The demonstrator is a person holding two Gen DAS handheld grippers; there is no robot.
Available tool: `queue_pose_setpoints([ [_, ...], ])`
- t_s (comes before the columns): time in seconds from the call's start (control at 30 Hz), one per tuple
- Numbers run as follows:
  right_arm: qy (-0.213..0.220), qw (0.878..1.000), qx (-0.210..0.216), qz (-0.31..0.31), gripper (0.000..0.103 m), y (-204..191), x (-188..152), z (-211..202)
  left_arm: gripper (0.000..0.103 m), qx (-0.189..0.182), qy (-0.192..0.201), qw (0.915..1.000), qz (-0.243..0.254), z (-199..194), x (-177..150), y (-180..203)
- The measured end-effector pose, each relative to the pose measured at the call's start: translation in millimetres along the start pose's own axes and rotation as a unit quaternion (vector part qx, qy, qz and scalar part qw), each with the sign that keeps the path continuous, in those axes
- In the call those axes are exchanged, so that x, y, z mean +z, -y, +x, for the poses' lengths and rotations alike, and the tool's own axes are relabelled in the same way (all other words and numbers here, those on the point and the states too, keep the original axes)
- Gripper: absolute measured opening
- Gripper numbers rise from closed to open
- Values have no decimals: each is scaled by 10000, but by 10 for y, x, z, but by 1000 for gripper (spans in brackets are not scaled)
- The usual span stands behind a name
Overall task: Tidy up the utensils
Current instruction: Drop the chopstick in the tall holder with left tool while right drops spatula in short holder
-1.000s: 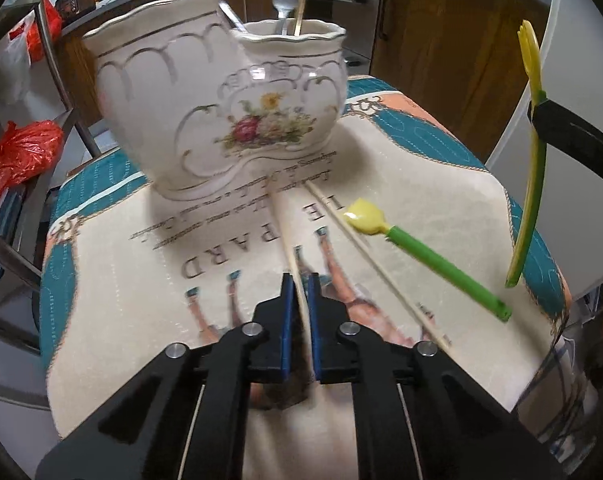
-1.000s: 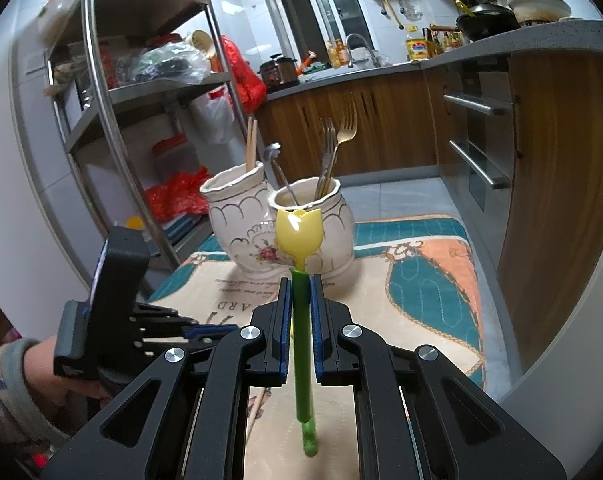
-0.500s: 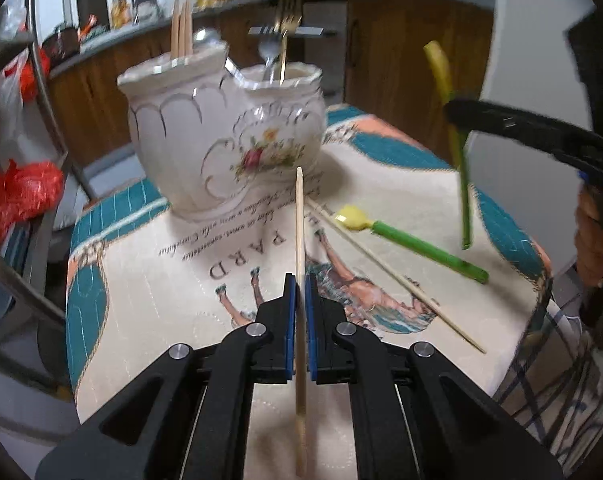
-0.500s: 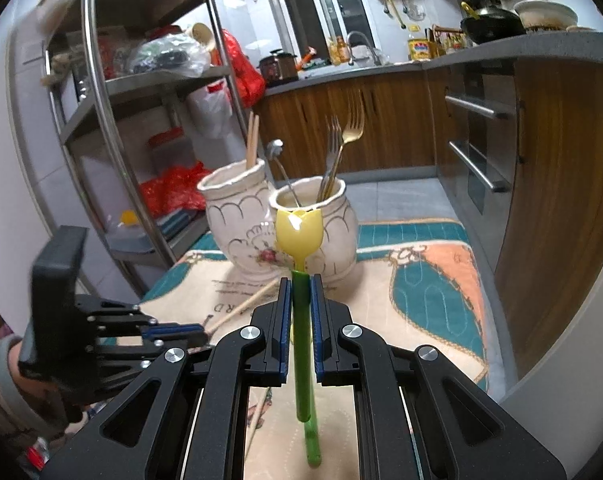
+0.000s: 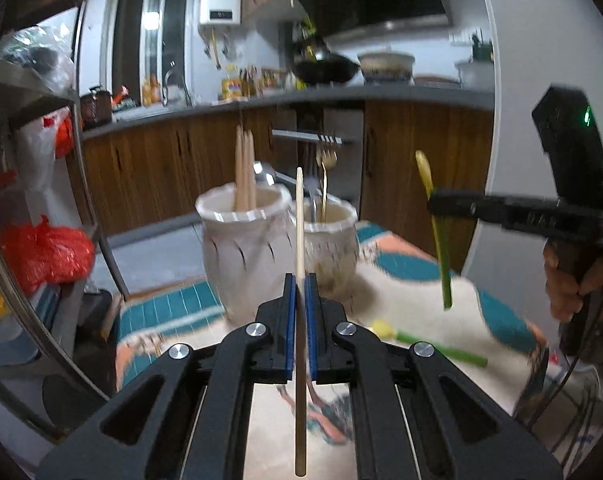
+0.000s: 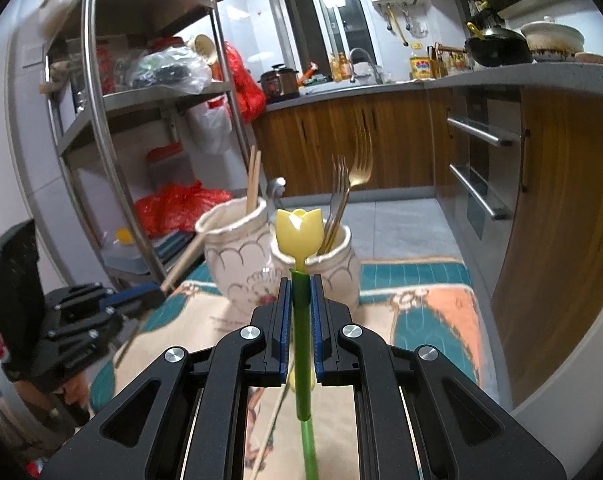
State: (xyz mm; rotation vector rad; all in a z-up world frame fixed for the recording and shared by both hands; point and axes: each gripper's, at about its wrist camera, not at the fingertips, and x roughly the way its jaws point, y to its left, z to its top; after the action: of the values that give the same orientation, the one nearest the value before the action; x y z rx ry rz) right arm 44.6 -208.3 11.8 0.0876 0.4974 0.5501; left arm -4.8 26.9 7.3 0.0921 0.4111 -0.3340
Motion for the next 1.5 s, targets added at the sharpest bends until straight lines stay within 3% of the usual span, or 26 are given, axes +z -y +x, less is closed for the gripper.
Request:
queue_pose_setpoints([
  [0.33,377,9993,20,15,10,33,423,135,5,-112,730,9960,-509,56,511,-328],
  [0.63,776,9967,29,254,10,115,835,342,5,-246,1444,9840,-1012,331,931,-548],
  [0.97,840,9959,37,327,10,139,935,628,5,-396,1513,9672,-2001,833,896,-855],
  [1.23,601,9979,-76,226,10,159,783,910,5,-51,1430,9740,-1754,1060,761,-803],
  [1.5,106,9997,-16,224,10,199,557,1110,5,224,1130,9853,-1260,979,540,-706],
])
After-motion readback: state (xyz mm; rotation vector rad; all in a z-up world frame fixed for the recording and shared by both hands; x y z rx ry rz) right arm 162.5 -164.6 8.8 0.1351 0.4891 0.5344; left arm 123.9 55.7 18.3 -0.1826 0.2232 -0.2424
